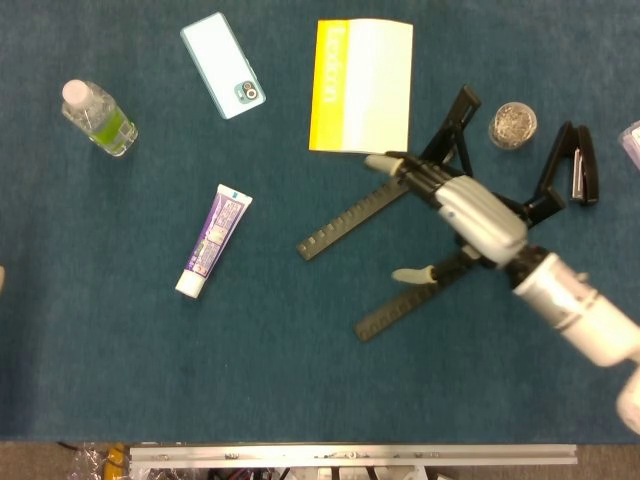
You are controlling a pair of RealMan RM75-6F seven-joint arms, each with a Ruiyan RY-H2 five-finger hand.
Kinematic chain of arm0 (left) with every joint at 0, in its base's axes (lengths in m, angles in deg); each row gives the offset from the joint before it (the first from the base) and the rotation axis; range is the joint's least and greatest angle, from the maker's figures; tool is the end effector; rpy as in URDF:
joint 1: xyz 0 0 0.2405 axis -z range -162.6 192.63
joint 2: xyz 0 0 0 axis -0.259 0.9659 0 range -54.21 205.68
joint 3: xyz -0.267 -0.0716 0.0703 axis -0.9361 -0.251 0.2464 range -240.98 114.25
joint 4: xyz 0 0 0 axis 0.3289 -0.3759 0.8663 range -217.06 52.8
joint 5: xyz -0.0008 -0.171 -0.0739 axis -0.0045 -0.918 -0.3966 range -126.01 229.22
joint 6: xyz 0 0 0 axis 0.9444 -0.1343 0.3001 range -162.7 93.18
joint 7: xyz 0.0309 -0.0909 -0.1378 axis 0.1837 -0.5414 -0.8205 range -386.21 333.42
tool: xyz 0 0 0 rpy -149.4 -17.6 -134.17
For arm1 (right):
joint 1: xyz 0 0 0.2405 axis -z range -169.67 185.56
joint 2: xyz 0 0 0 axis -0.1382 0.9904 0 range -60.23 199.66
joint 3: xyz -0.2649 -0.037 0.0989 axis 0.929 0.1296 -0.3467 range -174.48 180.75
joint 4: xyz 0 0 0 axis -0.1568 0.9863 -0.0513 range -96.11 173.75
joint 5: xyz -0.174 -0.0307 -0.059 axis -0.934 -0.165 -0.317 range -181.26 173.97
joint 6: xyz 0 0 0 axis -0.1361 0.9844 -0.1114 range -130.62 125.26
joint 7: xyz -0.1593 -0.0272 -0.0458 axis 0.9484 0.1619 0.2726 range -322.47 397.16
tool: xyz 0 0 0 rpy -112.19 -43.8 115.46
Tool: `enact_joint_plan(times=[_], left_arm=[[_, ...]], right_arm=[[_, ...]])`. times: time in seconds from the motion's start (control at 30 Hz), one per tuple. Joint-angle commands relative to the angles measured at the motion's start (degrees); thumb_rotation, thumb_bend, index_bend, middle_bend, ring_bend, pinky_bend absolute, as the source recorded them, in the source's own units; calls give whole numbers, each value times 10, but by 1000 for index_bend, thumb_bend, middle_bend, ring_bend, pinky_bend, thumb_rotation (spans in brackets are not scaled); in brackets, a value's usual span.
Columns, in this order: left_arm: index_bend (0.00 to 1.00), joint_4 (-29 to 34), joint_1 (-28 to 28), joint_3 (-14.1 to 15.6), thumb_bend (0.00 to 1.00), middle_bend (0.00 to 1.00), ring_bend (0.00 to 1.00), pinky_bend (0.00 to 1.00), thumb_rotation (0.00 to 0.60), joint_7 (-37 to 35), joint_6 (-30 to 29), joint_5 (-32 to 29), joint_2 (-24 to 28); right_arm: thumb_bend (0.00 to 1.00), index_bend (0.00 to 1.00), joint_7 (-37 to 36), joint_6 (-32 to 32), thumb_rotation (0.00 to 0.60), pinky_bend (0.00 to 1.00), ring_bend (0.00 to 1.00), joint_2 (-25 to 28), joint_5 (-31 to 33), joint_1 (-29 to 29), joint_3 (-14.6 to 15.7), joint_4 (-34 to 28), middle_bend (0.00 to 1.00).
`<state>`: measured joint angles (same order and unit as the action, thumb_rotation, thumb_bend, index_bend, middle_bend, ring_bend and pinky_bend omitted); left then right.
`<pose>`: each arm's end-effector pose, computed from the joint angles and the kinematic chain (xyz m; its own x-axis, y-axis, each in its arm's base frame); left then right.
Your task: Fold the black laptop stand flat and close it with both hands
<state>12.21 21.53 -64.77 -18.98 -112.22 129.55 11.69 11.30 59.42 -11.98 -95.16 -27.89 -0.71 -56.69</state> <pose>-0.3474 0.2065 0.1744 0.4560 0.1630 0.8749 0.8775 0.0819 -0.4726 -0.1379 -0.3040 0.0274 -0.0890 -0.5338 0.8409 -0.8358 -0.4192 -0.3545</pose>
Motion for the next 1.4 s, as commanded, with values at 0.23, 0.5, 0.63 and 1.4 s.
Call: enact_joint_plan(times=[0.23,0.5,0.63,1.4], left_arm=[[124,5,6,-2,324,155,161,181,600,11,15,-15,-3],[115,12,10,-1,324,155,161,181,600,21,19,-16,-5],[115,17,9,-1,324,155,160,181,600,25,16,-17,-3],[115,25,-2,3,325,155,160,181,600,18,3,-16,7]], right_arm=[[0,0,9,46,600,91,0,114,2,36,4,-83,122],[0,0,11,63,600,91,0,140,12,60,13,-74,122],[0,0,-1,60,600,91,0,141,15,69,22,-57,122],[0,0,-105,61,600,91,0,111,-90,56,67,-67,122]])
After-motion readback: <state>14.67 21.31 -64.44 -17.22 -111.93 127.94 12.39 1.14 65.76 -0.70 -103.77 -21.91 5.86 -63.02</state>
